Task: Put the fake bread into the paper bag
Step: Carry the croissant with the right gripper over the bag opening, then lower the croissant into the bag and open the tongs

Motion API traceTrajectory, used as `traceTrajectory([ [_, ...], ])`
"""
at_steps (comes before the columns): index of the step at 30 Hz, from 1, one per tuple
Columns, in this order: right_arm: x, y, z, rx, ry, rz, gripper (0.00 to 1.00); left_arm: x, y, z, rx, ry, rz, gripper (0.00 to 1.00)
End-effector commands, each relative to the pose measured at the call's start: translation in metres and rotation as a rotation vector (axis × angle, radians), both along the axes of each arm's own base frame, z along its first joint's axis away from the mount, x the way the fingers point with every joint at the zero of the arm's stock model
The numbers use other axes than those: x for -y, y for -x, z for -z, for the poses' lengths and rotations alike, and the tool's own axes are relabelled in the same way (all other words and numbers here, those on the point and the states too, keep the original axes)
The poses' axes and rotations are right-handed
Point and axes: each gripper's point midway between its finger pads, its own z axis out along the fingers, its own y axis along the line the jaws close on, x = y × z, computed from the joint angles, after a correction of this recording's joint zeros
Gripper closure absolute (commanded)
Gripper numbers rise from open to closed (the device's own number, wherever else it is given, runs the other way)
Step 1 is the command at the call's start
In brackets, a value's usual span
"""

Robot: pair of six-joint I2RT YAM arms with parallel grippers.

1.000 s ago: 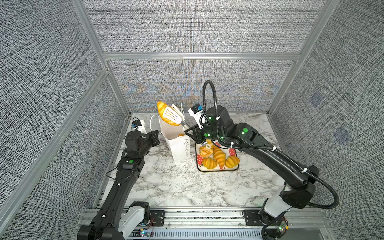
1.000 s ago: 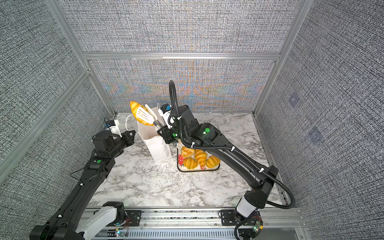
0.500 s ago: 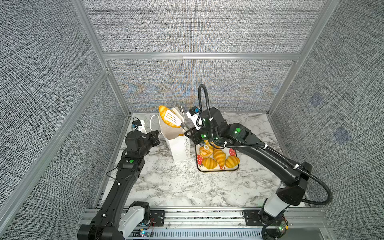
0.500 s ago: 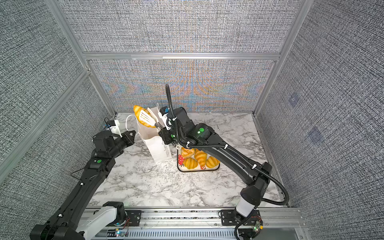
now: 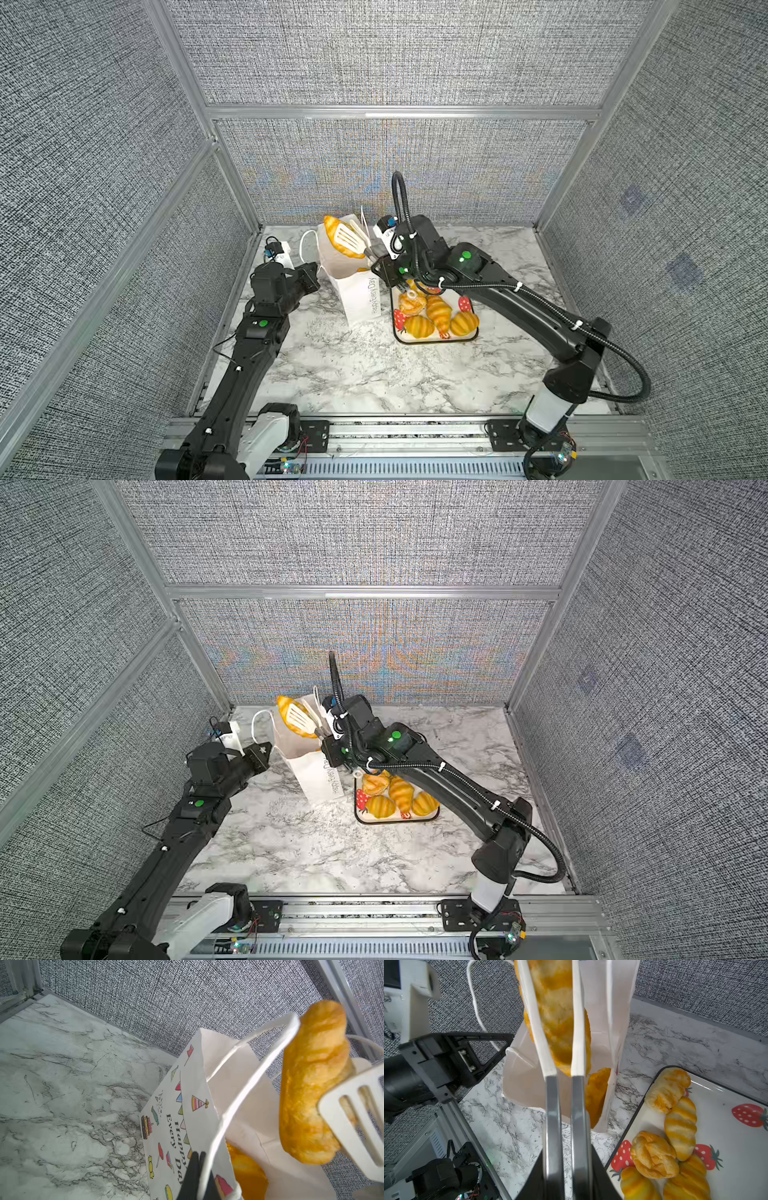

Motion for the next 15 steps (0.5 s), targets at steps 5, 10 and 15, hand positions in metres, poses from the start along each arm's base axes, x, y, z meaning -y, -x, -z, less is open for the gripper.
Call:
traceTrajectory([
  [5, 0.002, -0.009, 0.007, -0.039, -0.011, 0.034, 0.76, 0.001, 0.002, 0.002, 0.000, -0.001, 0.010, 1.00],
  [10, 0.006, -0.014, 0.015, -0.063, -0.004, 0.051, 0.76, 0.001, 0.000, 0.001, 0.001, -0.002, 0.009, 1.00],
  [15, 0.012, -0.021, 0.022, -0.092, -0.004, 0.067, 0.74, 0.002, -0.001, 0.001, 0.000, 0.001, 0.009, 1.00],
])
